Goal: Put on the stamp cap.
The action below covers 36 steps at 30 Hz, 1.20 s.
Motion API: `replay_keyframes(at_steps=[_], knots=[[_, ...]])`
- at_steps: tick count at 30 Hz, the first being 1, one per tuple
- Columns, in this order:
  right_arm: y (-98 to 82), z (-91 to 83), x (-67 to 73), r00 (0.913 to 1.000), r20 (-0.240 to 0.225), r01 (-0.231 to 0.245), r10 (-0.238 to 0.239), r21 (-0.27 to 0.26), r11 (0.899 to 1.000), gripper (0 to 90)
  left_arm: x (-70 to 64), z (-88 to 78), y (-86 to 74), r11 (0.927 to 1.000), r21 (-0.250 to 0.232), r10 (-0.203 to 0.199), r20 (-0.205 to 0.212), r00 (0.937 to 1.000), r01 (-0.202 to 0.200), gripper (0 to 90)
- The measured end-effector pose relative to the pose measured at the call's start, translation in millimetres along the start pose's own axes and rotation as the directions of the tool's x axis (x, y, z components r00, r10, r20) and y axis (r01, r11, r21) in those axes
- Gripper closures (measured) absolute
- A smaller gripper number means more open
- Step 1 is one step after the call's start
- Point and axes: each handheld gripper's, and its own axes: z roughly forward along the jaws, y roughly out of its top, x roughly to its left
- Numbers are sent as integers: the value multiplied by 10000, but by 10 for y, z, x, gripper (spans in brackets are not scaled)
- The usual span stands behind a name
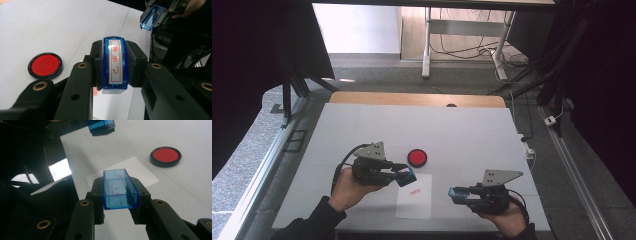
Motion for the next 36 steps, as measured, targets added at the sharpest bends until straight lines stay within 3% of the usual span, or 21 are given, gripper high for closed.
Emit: replay_keyframes(at_steps=[5,22,36], knots=[[56,93,-11,9992,-393,55,-56,-40,10000,684,-3,-26,14,10000,-62,57,51,10000,-57,704],[239,445,13,9873,-1031,1225,-1211,74,9924,684,-37,-67,51,9980,-321,568,503,9971,-552,704],[344,762,-21,9704,-2036,1354,-1299,133,9907,684,-59,-88,67,9937,-465,1059,1044,9889,-1015,705]])
